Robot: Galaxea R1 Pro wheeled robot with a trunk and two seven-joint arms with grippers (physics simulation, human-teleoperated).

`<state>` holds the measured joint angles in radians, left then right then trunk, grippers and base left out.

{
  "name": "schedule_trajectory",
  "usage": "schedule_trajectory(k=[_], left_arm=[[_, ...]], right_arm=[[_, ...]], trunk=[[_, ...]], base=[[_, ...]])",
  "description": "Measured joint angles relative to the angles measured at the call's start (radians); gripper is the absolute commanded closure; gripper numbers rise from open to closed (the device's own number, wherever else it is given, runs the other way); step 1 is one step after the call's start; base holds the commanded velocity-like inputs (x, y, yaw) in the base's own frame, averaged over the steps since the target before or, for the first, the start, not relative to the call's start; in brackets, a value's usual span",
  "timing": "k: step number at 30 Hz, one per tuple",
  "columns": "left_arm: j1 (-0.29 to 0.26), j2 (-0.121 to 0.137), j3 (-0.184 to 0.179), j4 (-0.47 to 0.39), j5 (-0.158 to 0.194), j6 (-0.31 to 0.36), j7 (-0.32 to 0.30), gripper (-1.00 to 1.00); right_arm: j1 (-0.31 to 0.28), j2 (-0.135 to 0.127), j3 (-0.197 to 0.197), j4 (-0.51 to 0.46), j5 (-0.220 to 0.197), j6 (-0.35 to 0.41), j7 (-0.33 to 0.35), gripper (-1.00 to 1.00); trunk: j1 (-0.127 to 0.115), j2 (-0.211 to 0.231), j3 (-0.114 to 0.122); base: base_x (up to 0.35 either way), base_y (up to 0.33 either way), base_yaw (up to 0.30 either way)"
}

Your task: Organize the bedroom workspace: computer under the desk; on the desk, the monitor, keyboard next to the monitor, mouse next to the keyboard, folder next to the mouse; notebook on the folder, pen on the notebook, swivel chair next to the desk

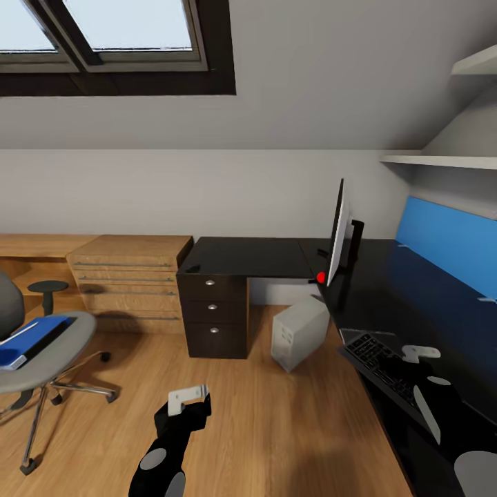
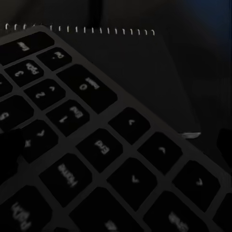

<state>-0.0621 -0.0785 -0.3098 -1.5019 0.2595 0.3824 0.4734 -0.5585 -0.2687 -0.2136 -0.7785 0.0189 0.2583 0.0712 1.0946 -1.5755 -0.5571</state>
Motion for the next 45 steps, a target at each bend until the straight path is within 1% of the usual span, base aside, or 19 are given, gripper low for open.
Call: schedule_trajectory(k=[14, 20, 27, 41, 45], left_arm=[[0.000, 0.000, 0.000, 0.000, 0.000, 0.000, 0.000, -1.00], [0.000, 0.000, 0.000, 0.000, 0.000, 0.000, 0.000, -1.00], [0.000, 0.000, 0.000, 0.000, -0.001, 0.000, 0.000, -1.00], [0.000, 0.000, 0.000, 0.000, -0.002, 0.000, 0.000, -1.00], [0.000, 0.000, 0.000, 0.000, -0.002, 0.000, 0.000, -1.00]], right_arm=[[0.000, 0.000, 0.000, 0.004, -0.001, 0.000, 0.000, -1.00], [0.000, 0.000, 0.001, 0.004, -0.005, 0.001, 0.002, -1.00], [0.000, 0.000, 0.002, 0.004, -0.008, 0.001, 0.003, -1.00], [0.000, 0.001, 0.001, 0.003, -0.003, 0.002, 0.001, -1.00], [0.001, 0.001, 0.001, 0.012, -0.001, 0.001, 0.001, -1.00]], trunk=[[0.000, 0.000, 0.000], [0.000, 0.000, 0.000], [-0.001, 0.000, 0.000], [-0.001, 0.000, 0.000], [-0.016, 0.028, 0.012]], base=[[-0.327, -0.001, 0.000], [-0.231, -0.148, 0.000], [-0.045, -0.222, 0.000], [0.000, -0.016, 0.000], [0.000, 0.000, 0.000]])
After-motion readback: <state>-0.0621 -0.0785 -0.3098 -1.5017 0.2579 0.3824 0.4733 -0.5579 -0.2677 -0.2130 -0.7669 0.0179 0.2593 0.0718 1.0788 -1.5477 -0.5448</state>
